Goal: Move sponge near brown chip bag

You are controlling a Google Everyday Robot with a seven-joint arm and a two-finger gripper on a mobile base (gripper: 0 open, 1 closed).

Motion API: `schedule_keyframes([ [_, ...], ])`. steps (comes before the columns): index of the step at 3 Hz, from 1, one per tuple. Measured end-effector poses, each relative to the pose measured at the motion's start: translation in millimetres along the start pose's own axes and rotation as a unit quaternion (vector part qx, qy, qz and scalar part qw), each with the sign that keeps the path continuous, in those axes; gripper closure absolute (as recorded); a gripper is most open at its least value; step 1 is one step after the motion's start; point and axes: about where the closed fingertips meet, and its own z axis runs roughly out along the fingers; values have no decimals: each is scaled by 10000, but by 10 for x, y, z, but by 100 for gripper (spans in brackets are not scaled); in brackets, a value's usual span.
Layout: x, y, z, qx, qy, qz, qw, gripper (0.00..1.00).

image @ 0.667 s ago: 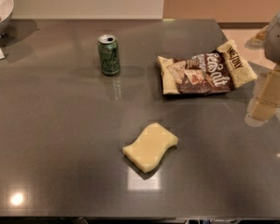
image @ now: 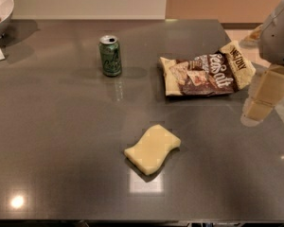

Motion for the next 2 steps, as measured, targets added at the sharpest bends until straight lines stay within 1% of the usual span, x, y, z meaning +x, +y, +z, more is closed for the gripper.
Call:
schedule_keyframes([
  [1, -289, 30, 122, -102, -240, -400, 9989, 0],
  [2, -598, 105, 315, -266, -493, -893, 9944, 0],
])
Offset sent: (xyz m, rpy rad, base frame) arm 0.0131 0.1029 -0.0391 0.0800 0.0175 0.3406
